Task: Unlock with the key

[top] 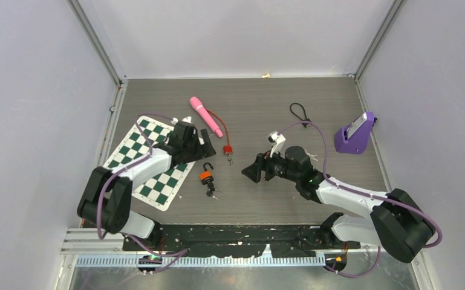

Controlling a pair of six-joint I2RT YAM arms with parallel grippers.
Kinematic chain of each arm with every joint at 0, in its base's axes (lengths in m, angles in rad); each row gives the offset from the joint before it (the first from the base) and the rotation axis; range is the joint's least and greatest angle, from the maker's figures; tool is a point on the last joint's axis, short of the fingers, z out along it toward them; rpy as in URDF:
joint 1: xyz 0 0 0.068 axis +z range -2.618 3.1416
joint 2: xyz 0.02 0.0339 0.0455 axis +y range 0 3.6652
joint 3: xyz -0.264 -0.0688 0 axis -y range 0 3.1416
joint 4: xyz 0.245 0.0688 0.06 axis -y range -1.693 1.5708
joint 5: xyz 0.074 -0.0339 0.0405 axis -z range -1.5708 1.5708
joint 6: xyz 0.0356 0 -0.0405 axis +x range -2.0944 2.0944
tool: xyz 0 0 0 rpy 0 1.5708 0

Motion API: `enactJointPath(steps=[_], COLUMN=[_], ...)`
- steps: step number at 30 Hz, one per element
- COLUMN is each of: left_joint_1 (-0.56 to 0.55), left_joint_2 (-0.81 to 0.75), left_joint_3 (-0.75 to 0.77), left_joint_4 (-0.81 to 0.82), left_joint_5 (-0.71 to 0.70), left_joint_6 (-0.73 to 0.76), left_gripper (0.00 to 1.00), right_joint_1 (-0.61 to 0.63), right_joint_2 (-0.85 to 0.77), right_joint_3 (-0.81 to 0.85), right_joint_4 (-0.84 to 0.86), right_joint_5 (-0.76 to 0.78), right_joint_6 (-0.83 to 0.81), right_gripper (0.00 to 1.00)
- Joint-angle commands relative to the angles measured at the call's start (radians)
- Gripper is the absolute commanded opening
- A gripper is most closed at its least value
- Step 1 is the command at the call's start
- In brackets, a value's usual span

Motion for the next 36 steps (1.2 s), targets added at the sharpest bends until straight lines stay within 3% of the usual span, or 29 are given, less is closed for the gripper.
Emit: enactJointPath(steps=[1, 8, 14, 18, 22, 30, 36], left_joint_1=[0.004, 0.004, 0.005, 0.005, -0.01, -0.065, -0.091], left_joint_2=[-0.195, -0.48, -0.632, -0.728, -0.819, -0.88, -0.906], left_joint_3=[0.081, 0.285, 0.405, 0.389, 0.264, 0.116, 0.092], left_joint_4=[-0.116, -0.47, -0.635, -0.636, -0.55, -0.457, -0.436], left_joint_5=[-0.028, -0.197, -0.348, -0.409, -0.494, -0.635, -0.69], left_joint_6=[0.021, 0.1, 0.221, 0.323, 0.371, 0.415, 0.432], left_gripper=[0.84, 0.99, 1.0, 1.0, 1.0, 1.0, 1.0], right_joint_1=[0.003, -0.105, -0.338, -0.463, -0.558, -0.644, -0.647], right_joint_2=[-0.079, -0.089, 0.101, 0.283, 0.486, 0.78, 0.915], right_joint_3=[0.103, 0.28, 0.47, 0.608, 0.775, 1.095, 1.191], right_joint_4=[-0.177, -0.492, -0.602, -0.622, -0.676, -0.82, -0.958], right_joint_5=[0.194, 0.5, 0.485, 0.438, 0.374, 0.308, 0.244], right_joint_6=[-0.095, -0.176, -0.209, -0.244, -0.294, -0.387, -0.435], right_gripper=[0.77, 0.91, 0.92, 0.92, 0.93, 0.92, 0.87])
